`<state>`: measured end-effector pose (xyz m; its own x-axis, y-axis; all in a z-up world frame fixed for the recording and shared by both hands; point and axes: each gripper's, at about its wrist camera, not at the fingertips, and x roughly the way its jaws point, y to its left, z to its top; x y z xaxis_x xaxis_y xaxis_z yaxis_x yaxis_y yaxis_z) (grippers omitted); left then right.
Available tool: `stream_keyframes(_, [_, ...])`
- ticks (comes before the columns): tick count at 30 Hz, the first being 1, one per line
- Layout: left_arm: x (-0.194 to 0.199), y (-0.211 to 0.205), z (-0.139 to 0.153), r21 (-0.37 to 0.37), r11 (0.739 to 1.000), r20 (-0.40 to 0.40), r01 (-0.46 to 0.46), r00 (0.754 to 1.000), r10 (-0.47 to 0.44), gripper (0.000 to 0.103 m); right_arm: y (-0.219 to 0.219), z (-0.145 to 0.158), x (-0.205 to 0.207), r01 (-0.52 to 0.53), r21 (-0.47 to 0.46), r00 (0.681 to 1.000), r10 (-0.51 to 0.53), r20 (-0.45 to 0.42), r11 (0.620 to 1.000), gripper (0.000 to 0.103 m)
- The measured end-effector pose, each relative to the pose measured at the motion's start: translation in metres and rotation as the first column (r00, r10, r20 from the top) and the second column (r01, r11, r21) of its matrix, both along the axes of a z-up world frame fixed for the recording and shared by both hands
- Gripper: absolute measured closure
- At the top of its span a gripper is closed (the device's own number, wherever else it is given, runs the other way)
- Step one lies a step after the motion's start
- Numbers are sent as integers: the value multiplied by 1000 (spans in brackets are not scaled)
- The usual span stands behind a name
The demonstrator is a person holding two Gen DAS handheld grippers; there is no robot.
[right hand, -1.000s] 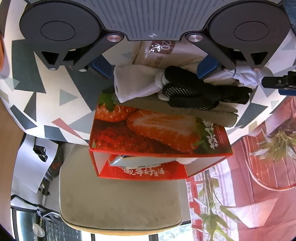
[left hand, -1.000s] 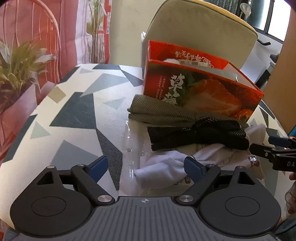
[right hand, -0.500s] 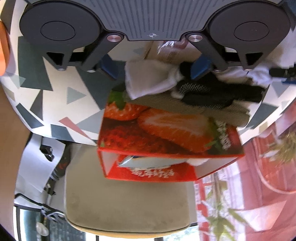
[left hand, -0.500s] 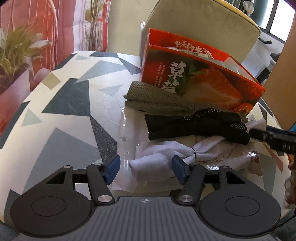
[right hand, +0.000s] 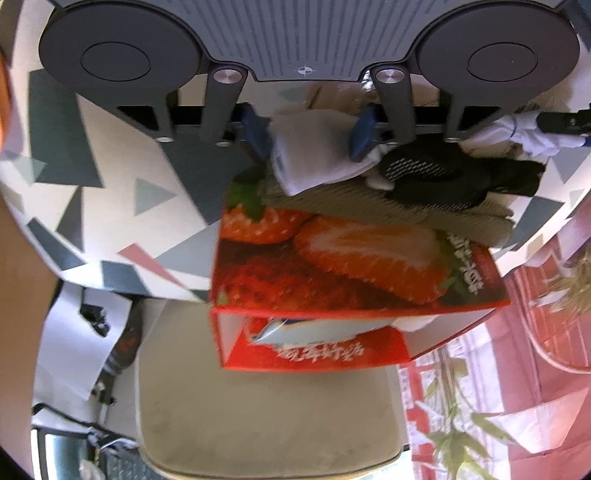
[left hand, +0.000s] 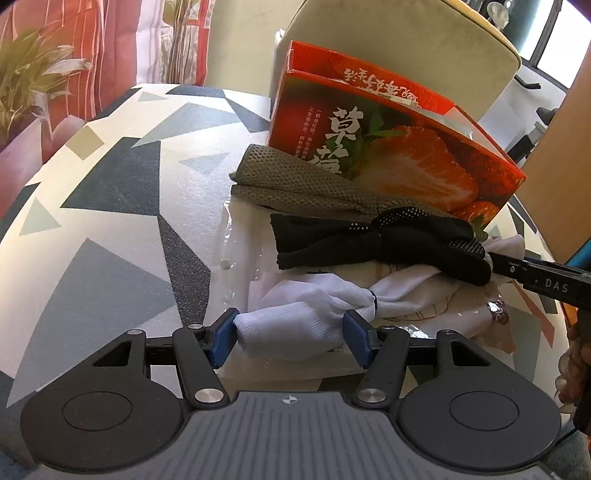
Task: Organize soft objects
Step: 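Lower both grippers onto the white cloth beside the black glove, then close both grippers on the white cloth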
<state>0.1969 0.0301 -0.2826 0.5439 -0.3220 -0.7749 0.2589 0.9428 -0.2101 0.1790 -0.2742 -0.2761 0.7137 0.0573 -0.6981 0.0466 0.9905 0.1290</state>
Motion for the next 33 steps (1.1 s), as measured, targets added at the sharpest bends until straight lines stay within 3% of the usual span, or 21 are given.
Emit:
stream_keyframes(8, [-1, 1, 2, -2, 1000, 4, -11, 1000, 11, 58, 1, 3, -5, -8, 8, 1000, 8, 3, 1000, 79])
stream_keyframes(17, [-7, 4, 10, -22, 1000, 16, 9, 1000, -9, 81, 5, 14, -14, -41, 23, 999, 41, 26, 999, 83])
stream_keyframes(23, [-10, 9, 22, -34, 999, 55, 7, 998, -5, 87, 9, 25, -20, -73, 42, 996, 71, 47, 996, 84])
stream_keyframes(33, [-11, 21, 77, -48, 999, 238, -12, 971, 23, 89, 12, 60, -23, -119, 79, 985, 108, 136, 990, 85])
